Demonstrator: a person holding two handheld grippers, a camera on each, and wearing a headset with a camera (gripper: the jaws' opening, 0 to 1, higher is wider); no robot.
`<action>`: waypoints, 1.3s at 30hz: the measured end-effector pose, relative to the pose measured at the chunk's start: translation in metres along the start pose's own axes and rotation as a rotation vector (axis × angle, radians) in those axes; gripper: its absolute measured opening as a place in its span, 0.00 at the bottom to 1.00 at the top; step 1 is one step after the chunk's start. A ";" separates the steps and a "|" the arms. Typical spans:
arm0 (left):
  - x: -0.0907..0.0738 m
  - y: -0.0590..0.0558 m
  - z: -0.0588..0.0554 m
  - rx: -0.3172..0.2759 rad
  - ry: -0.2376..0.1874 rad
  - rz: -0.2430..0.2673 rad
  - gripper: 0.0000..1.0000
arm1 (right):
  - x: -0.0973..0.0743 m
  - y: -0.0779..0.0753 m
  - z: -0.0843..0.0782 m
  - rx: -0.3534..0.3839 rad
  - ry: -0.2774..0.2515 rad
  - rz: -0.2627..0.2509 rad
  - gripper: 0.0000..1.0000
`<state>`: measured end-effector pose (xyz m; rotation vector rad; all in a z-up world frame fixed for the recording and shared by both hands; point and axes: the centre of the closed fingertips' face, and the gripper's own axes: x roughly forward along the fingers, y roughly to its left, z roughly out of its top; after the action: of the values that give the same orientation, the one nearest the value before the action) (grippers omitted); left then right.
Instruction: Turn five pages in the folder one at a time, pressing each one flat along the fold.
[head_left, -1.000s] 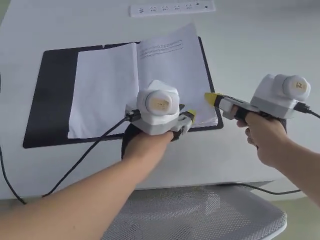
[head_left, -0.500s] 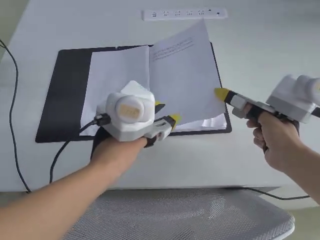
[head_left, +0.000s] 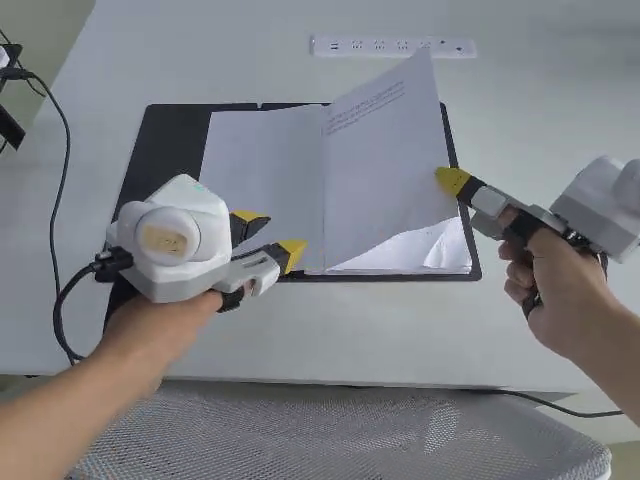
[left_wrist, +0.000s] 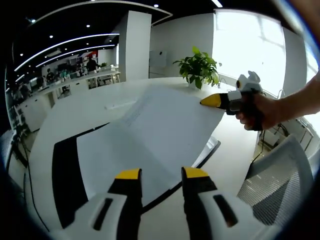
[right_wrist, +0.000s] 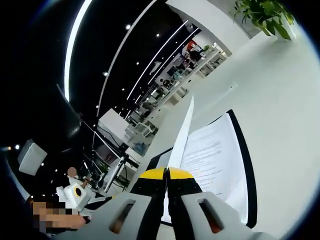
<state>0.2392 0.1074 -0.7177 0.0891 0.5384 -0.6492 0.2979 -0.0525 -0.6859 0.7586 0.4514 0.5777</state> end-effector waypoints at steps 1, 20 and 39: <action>-0.004 0.003 0.003 -0.011 -0.024 0.006 0.31 | 0.002 0.005 -0.001 0.003 0.000 0.009 0.00; -0.061 0.054 -0.006 -0.049 -0.057 0.069 0.31 | 0.059 0.080 -0.045 -0.015 0.059 0.132 0.00; -0.111 0.107 -0.026 -0.100 -0.086 0.128 0.31 | 0.128 0.087 -0.125 -0.262 0.224 -0.005 0.00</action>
<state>0.2175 0.2606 -0.6931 0.0015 0.4774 -0.4984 0.2947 0.1428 -0.7241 0.4442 0.5715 0.7049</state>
